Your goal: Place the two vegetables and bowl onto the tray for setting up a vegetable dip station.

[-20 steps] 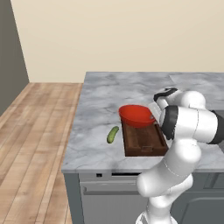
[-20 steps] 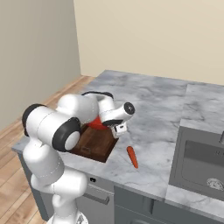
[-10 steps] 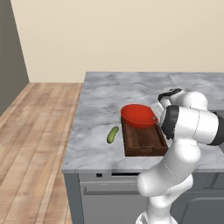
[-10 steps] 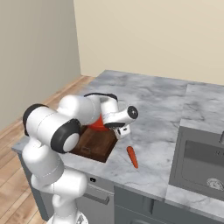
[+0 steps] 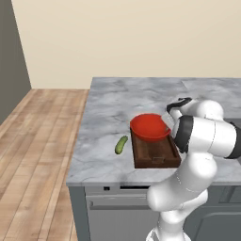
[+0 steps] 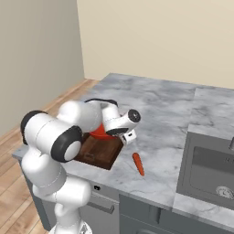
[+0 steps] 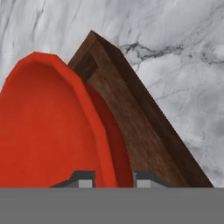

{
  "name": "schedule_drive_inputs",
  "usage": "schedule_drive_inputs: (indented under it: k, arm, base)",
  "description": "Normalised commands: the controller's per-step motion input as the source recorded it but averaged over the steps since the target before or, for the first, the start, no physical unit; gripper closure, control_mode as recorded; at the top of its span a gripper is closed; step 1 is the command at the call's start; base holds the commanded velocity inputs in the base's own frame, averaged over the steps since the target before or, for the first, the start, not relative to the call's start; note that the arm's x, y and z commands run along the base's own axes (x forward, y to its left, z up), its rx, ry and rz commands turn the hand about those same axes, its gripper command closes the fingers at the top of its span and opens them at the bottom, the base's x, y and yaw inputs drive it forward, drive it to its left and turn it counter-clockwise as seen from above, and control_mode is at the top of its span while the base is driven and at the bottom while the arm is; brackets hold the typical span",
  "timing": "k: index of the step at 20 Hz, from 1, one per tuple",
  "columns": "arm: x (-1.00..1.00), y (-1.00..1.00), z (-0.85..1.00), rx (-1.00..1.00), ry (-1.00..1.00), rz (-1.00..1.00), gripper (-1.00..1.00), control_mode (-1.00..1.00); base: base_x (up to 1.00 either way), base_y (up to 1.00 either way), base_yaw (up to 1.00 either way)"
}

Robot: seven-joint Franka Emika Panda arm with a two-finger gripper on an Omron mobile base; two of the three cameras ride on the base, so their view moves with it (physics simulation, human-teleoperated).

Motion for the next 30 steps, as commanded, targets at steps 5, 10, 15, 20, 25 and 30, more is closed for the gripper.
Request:
schedule_drive_inputs:
  k: [5,10,15,20,25,30]
  arm:
    - [0.00,0.04,0.00,-0.09,0.00,0.00,-1.00,-1.00]
    - [0.00,0.04,0.03,0.00,0.05,0.00,-1.00,-1.00]
    - [-0.02,0.00,0.30,0.04,0.02,0.00,-1.00,-1.00]
    - [-0.10,0.00,0.38,0.01,0.00,0.00,-1.00,-1.00]
    - [-0.27,-0.08,0.30,-0.01,0.01,0.00,-1.00,-1.00]
    - [-0.42,-0.22,0.20,-0.07,0.01,0.11,-1.00,-1.00]
  base:
    - [0.00,0.00,0.00]
    - [0.00,0.00,0.00]
    - [0.00,0.00,0.00]
    - [0.00,0.00,0.00]
    - [0.00,0.00,0.00]
    - [0.00,0.00,0.00]
